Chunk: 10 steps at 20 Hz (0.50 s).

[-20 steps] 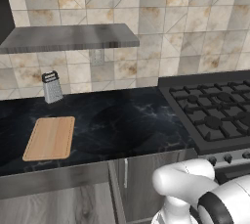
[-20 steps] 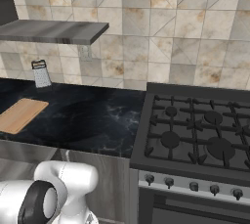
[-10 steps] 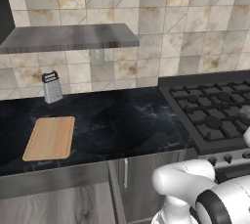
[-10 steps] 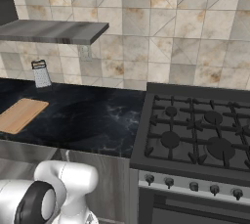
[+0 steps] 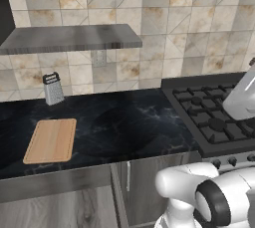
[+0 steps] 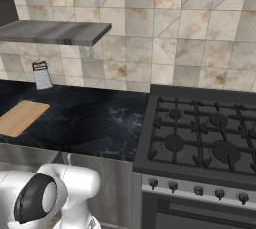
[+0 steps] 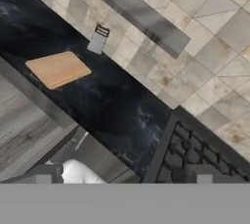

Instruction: Open the drawer on the left and place the cutting tools on the cutting board.

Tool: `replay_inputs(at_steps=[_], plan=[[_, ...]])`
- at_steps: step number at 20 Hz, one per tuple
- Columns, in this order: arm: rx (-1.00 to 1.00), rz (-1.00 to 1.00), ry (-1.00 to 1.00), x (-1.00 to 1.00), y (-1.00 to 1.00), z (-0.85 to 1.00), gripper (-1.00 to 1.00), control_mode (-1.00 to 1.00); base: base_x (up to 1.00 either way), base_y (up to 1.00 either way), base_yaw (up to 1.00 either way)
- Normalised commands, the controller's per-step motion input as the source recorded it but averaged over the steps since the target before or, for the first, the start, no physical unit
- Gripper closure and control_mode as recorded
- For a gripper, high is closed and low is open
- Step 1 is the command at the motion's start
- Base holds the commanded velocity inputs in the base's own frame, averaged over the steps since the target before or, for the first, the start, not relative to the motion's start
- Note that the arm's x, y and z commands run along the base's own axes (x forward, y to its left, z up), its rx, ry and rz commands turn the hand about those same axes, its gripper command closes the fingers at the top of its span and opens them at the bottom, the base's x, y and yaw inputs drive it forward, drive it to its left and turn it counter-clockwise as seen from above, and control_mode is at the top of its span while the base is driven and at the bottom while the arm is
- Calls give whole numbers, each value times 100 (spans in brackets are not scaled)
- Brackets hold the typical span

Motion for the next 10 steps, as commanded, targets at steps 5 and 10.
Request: replay_inputs(at_steps=[5, 10], plan=[[0, -17, 40, 41, -21, -14, -100, -100, 0, 0, 0], [0, -19, 42, 25, -16, -32, -100, -100, 0, 0, 0]])
